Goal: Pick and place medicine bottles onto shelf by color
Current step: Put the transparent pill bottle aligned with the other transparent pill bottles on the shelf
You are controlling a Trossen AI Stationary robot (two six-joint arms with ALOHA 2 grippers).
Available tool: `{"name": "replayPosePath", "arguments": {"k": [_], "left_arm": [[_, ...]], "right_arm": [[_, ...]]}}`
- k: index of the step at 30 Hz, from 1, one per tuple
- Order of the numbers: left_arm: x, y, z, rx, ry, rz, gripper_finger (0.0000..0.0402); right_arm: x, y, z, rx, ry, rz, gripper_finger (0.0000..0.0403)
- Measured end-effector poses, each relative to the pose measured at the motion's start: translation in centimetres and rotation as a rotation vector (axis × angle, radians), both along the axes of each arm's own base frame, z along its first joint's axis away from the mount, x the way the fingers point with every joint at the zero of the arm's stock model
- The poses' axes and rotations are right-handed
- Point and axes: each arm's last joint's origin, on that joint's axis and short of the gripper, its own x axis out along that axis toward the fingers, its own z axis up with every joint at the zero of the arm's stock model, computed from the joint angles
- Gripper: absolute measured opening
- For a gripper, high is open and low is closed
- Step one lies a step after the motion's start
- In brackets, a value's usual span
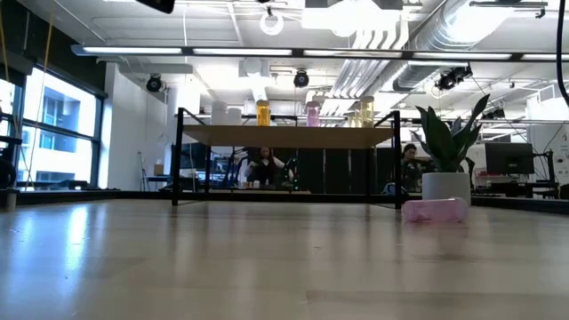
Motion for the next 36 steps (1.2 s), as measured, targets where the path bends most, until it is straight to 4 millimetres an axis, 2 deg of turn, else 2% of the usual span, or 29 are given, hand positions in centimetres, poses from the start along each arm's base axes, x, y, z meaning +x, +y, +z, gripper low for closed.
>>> {"name": "replayPosePath", "arguments": {"k": [6,14,21,27,36], "left_arm": [[0.4,0.1,0.1,-0.060,-0.018,0.017,0.0227],[0.4,0.1,0.1,-0.084,-0.017,0.029,0.0227],[0.4,0.1,0.2,-0.084,-0.024,0.029,0.0227],[0.6,0.1,0.9,-0.071,-0.098,0.026,0.0227],[1.4,0.0,0.6,-0.058,-0.097,0.009,0.0227]], "right_arm": [[0.4,0.0,0.8,-0.109,-0.046,0.042,0.0114],[0.8,0.2,1.5,-0.160,-0.095,0.076,0.0114],[1.0,0.2,1.9,-0.160,-0.146,0.075,0.0114],[1.1,0.2,2.1,-0.156,-0.172,0.072,0.0114],[1.2,0.1,2.5,-0.171,-0.208,0.076,0.0114]]}}
